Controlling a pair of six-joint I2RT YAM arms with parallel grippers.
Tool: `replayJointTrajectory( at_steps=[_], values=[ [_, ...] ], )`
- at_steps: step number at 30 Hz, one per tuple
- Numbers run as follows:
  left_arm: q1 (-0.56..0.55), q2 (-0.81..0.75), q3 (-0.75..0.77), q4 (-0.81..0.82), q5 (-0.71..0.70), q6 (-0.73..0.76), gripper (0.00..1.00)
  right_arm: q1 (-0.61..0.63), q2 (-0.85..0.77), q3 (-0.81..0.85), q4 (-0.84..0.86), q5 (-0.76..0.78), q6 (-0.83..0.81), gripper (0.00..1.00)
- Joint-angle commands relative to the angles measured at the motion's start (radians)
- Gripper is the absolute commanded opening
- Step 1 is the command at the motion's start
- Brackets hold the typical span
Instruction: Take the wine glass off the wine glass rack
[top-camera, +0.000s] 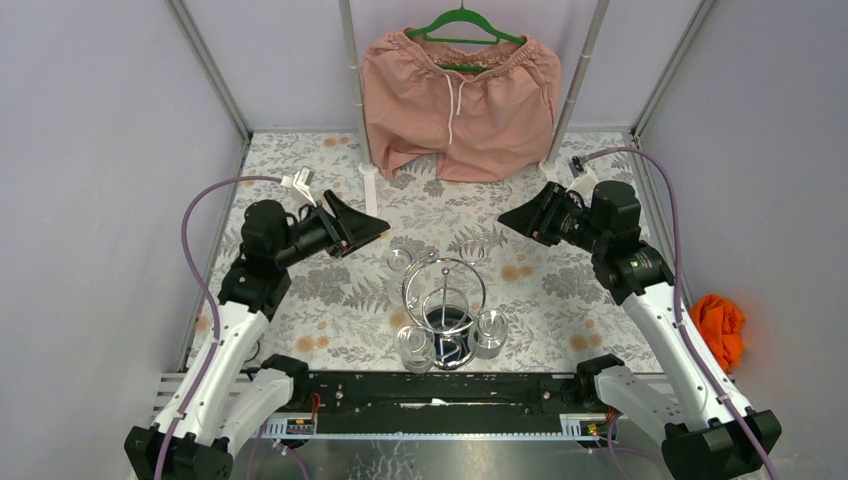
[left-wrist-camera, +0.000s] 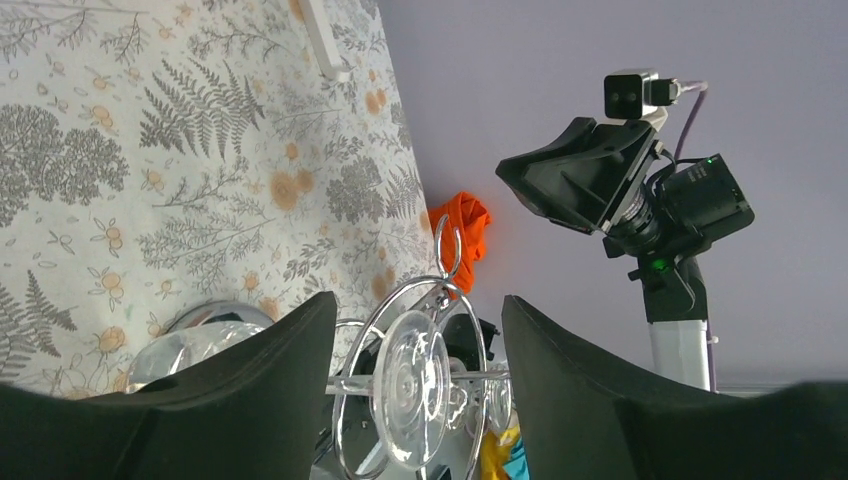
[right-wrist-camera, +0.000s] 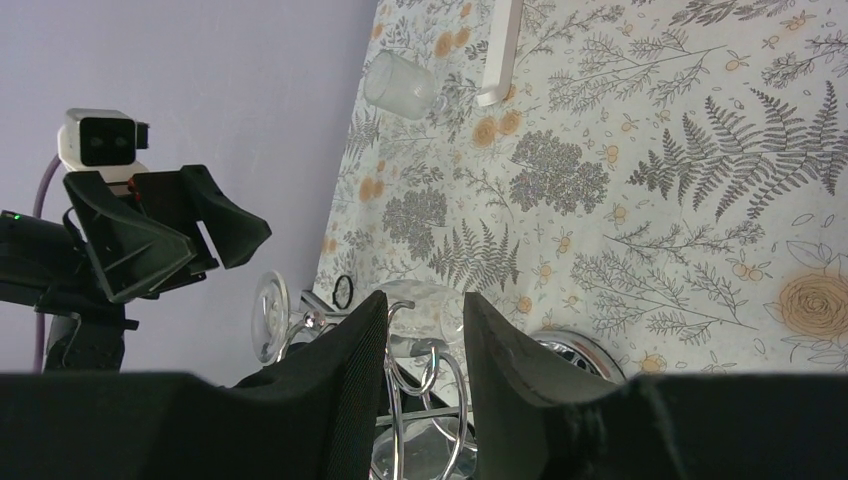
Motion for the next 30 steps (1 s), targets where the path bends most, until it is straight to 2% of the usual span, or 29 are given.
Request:
replayJointTrajectory(
  at_steps=[1, 8, 17, 22, 30],
  values=[
    [-0.001, -0.041, -0.046, 0.044, 0.022, -0.011, 0.69, -0.006, -0.023, -0.009, 0.033, -0.02, 0.017, 0.41],
    [-0.003, -0.104, -0.123, 0.061, 0.033, -0.053, 0.57, -0.006, -0.032, -0.021, 0.034, -0.011, 0.019, 0.41],
    [-0.02, -0.184, -0.173, 0.059, 0.034, -0.117, 0.52, -0.006, -0.035, -0.031, 0.041, -0.008, 0.023, 0.41],
    [-0.032, -0.225, -0.193, 0.046, 0.02, -0.138, 0.45, -0.006, -0.037, -0.038, 0.047, -0.008, 0.03, 0.41],
    [-0.047, -0.258, -0.226, 0.026, 0.003, -0.149, 0.45, -0.005, -0.038, -0.04, 0.051, -0.005, 0.031, 0.41]
  ],
)
